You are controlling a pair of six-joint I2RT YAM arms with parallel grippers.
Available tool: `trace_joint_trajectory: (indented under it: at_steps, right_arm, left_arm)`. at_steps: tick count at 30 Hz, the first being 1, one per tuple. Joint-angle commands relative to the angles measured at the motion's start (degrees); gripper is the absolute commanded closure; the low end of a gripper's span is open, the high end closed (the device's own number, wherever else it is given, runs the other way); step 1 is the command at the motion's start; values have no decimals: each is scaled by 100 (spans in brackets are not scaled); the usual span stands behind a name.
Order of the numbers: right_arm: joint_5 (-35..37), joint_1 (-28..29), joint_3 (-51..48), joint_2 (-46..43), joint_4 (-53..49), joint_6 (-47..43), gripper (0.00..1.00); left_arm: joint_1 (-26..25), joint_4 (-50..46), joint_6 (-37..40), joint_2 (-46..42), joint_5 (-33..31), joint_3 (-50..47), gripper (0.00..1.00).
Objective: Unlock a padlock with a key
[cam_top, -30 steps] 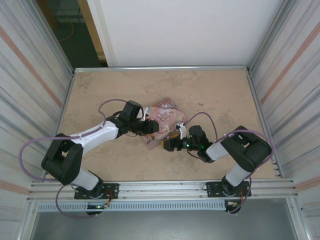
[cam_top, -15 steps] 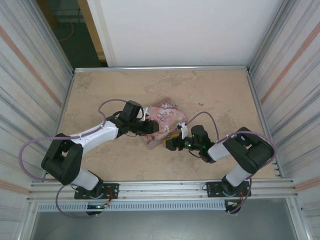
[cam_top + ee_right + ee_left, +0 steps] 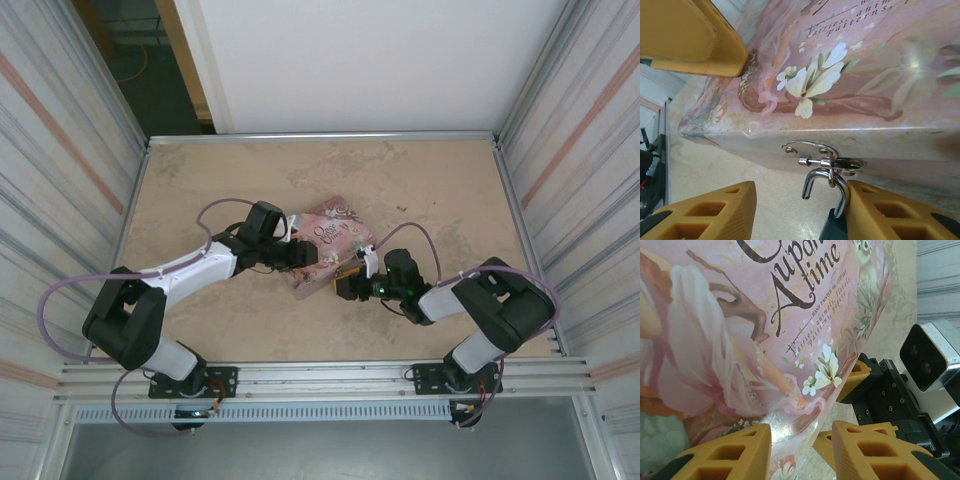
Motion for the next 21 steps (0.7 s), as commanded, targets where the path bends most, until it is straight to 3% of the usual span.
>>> trace_joint_trajectory:
  at_steps: [1, 9, 21]
  right_arm:
    - [-279, 13, 38, -301, -49, -242, 55]
    - [-226, -25, 54, -429, -359, -323, 71]
    - [-196, -92, 29, -509, -575, -345, 83]
  left_arm:
    - [-71, -331, -22, 99, -108, -189, 62]
    - [-70, -324, -35, 101, -108, -190, 62]
    - [-70, -340, -13, 149, -143, -195, 62]
